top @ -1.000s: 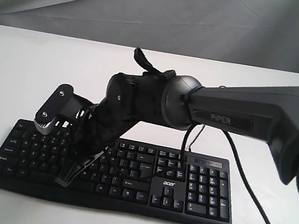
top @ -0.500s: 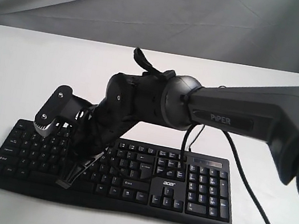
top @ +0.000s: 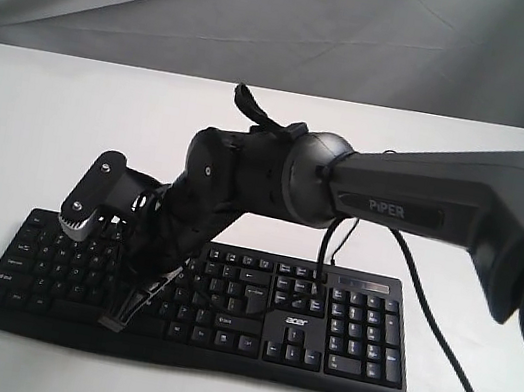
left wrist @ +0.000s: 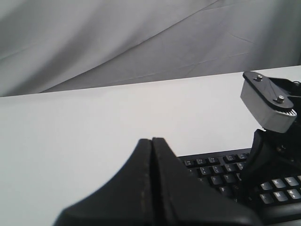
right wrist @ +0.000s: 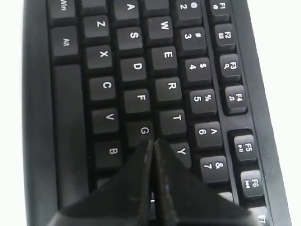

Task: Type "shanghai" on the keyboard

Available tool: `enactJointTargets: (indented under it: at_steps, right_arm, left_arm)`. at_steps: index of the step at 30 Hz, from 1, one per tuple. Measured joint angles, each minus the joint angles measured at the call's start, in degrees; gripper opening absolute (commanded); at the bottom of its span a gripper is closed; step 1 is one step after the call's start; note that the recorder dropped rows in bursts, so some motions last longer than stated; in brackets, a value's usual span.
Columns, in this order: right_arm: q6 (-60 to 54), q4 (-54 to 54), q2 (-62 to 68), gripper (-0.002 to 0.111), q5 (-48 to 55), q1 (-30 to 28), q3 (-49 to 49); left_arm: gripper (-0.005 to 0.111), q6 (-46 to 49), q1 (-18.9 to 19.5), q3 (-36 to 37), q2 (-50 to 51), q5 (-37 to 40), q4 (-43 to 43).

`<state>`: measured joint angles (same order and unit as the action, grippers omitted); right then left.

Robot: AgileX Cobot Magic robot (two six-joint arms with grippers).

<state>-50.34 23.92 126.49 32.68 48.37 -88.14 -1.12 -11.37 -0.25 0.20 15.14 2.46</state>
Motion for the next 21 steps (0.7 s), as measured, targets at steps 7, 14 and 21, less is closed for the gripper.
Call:
enactJointTargets:
  at_steps: [7, 14, 21]
  right_arm:
    - [-0.1, 0.1, 0.6, 0.0, 0.0, 0.0, 0.0]
    - [-0.1, 0.8, 0.9, 0.0, 0.0, 0.0, 0.0]
    - [-0.4, 0.8, 0.8, 0.0, 0.1, 0.0, -0.3]
  left_arm:
    - [0.0, 0.0, 0.0, 0.0, 0.0, 0.0, 0.0]
    - [0.0, 0.0, 0.0, 0.0, 0.0, 0.0, 0.0]
    - [0.0, 0.0, 0.0, 0.0, 0.0, 0.0, 0.0]
